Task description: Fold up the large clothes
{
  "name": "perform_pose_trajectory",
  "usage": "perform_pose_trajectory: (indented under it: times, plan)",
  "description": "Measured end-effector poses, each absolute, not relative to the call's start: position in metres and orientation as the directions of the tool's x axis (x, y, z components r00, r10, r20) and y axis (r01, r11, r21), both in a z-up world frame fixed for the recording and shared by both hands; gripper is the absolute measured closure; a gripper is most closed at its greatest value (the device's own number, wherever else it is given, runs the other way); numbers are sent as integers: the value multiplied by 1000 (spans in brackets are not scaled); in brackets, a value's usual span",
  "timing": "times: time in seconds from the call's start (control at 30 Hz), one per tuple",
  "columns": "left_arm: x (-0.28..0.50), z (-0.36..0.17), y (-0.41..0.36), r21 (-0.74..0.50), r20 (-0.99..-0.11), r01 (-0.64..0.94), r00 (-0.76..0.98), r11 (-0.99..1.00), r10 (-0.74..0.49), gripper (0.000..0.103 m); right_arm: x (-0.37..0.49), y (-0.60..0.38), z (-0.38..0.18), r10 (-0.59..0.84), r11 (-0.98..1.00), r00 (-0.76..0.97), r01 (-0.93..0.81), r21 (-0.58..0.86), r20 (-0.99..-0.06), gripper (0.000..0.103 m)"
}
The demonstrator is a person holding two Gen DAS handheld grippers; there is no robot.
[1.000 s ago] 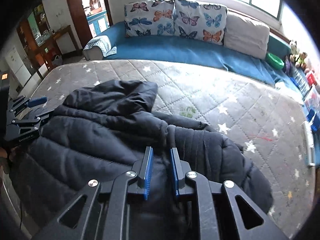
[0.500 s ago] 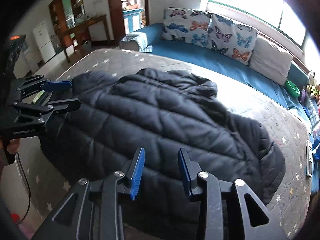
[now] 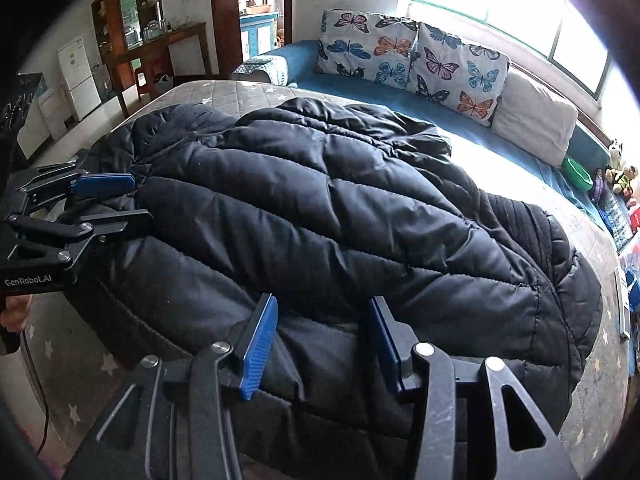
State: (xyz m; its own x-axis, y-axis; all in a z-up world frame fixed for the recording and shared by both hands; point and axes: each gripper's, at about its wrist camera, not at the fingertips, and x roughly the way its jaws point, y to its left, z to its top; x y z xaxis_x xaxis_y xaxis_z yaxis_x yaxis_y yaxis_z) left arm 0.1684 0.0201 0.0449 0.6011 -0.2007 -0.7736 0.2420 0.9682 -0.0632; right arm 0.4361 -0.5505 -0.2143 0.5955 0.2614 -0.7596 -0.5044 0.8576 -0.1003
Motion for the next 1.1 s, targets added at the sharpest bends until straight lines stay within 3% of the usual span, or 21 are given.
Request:
perform_pose_trajectory:
  times: [1.1]
  plan:
    - [184, 37, 11, -61, -785, 243, 588, 968, -196, 37, 432, -545, -221, 227, 858, 615, -494, -145, -755, 51]
